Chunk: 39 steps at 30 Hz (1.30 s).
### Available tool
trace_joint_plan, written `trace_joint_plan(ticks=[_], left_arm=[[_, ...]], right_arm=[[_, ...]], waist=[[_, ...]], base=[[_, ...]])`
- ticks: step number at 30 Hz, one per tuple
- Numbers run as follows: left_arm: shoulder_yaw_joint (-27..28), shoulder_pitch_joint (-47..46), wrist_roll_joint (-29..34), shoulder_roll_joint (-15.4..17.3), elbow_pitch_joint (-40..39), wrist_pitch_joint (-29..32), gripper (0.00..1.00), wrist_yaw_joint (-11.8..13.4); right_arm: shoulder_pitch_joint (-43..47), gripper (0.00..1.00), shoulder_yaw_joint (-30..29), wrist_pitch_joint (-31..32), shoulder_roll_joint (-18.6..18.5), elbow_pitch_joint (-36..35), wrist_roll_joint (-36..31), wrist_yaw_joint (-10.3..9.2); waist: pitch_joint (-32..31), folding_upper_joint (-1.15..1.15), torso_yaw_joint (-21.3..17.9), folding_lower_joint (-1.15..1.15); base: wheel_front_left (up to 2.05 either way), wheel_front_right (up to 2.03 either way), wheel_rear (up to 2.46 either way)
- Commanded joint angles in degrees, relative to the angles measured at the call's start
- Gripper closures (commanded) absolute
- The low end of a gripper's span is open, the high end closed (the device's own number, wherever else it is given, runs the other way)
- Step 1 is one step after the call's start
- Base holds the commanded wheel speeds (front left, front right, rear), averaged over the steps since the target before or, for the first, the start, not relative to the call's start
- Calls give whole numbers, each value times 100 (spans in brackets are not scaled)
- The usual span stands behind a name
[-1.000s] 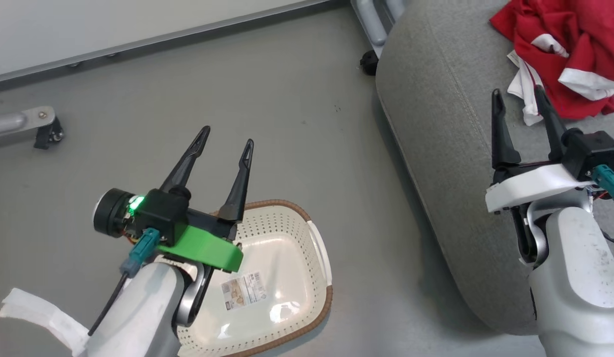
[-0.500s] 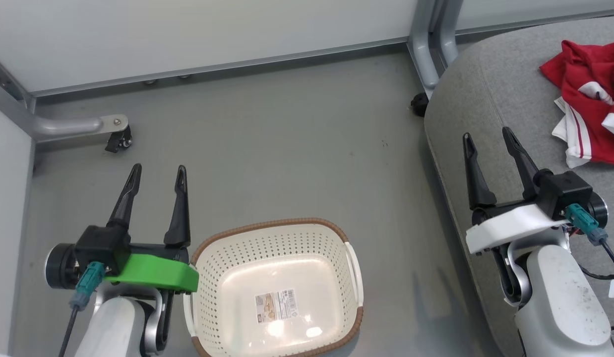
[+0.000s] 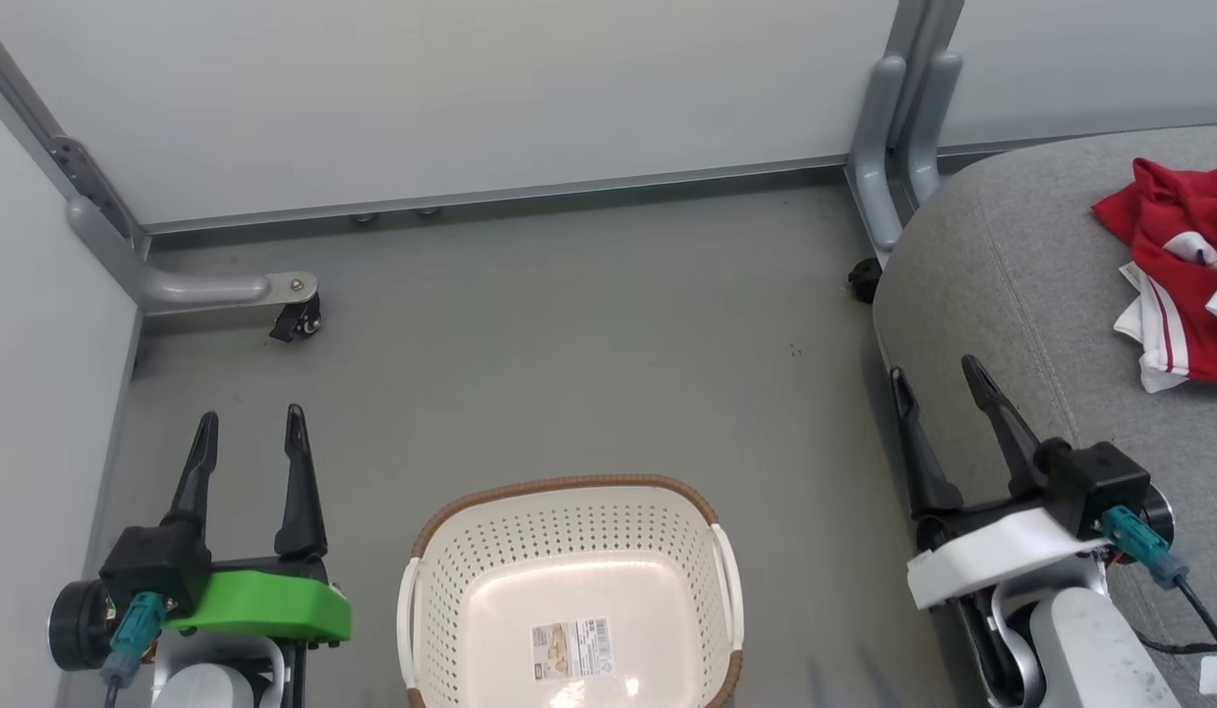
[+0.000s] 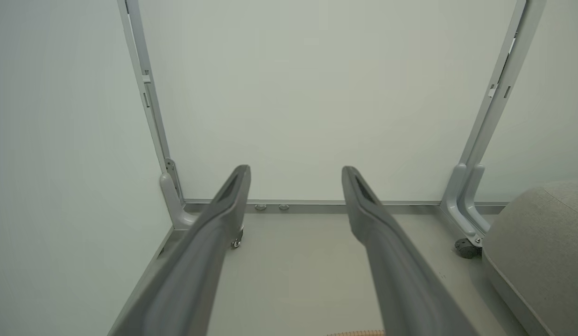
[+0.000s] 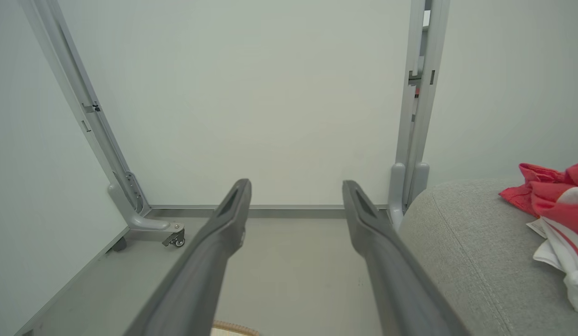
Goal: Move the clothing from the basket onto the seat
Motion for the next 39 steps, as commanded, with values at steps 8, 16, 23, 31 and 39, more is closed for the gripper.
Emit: trace_joint_plan(ticks=[8,16,23,31,39], left_arm=[[184,227,268,-219,-33,-17,0,-175],[266,324,368,-323,-77,-18,0,-286],[295,314,459,-371,-100,-18,0,-352],[320,245,466,-395,-30,6,100,-344],[415,192,-200,-424,172,249,100,-371]], right_arm=[[596,0,-84,-1,-17,-427,43,-6],[733,0,-163,0,-17,-670,-66,-6],[700,0,-216,-1,-16,-591,-101,-6],[665,100,-157,0,5,-520,-66,1],[711,100,-161,130,-8,-372,631,1]], waist=[[-131,51,31,0],[-172,51,-41,0],[-143,51,-34,0],[-140,0,-53,0],[-152,2,-69,0]], base=[[0,0,0],[0,0,0],[0,0,0],[0,0,0],[0,0,0]])
